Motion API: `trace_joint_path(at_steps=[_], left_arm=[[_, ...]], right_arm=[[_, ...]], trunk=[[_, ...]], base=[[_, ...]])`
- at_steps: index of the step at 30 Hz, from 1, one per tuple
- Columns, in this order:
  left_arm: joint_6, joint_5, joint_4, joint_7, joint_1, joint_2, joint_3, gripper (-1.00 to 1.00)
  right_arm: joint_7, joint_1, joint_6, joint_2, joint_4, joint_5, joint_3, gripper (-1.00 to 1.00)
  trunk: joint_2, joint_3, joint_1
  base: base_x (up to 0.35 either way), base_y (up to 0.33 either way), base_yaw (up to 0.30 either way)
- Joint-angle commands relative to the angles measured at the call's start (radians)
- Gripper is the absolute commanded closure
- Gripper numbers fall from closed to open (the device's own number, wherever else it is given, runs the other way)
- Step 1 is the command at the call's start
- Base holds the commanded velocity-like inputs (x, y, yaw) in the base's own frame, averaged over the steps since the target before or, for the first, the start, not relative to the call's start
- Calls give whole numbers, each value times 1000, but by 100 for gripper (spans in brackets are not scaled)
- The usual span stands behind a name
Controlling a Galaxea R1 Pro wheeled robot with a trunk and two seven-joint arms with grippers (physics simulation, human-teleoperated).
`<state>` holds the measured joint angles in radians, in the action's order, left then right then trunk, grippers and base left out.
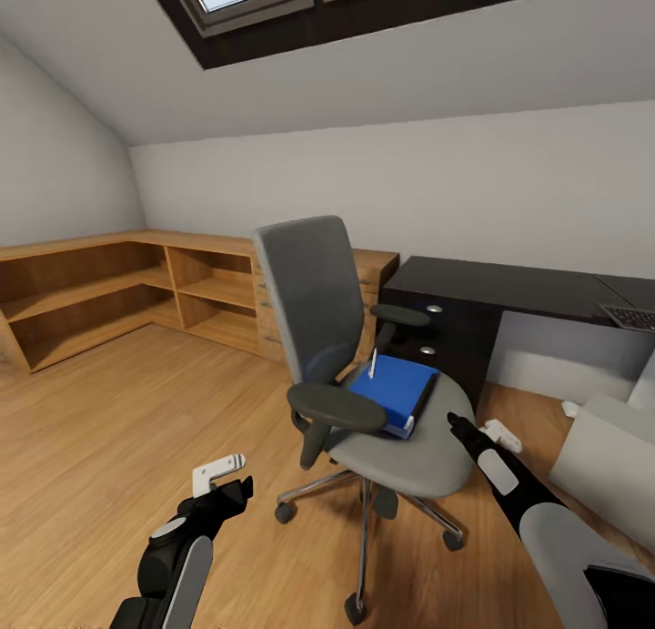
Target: In the bedroom, organize the workspace by keeping the computer under the desk, ensuring the monitor is on the desk, placing the keyboard on the desk next to the monitor, placing the mouse on the desk next to the keyboard, moving the folder from the swivel chair onto the desk next to the mouse, stacking the notebook on top of the folder with the pen on top of the notebook, and positioning the swivel chair next to the desk.
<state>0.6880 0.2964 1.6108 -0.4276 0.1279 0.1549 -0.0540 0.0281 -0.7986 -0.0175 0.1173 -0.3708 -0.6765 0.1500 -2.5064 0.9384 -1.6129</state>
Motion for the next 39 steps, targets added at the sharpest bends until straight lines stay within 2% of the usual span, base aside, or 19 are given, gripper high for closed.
trace_joint_path(at_steps=[1, 4, 5, 39], left_arm=[[3, 10, 0, -10, 1, 0, -1, -100], [3, 10, 0, -10, 1, 0, 0, -100], [3, 10, 1, -10, 1, 0, 0, -100], [5, 12, -2, -10, 1, 0, -1, -100]], right_arm=[[1, 1, -2, -1, 4, -16, -6, -100], [1, 1, -1, -1, 4, -1, 8, -100], [1, 1, -1, -1, 18, -23, -12, -100], [0, 1, -1, -1, 18, -23, -12, -100]], trunk=[[0, 1, 0], [0, 1, 0], [0, 1, 0], [0, 1, 0]], base=[[0, 0, 210], [0, 0, 251], [0, 0, 270], [0, 0, 276]])
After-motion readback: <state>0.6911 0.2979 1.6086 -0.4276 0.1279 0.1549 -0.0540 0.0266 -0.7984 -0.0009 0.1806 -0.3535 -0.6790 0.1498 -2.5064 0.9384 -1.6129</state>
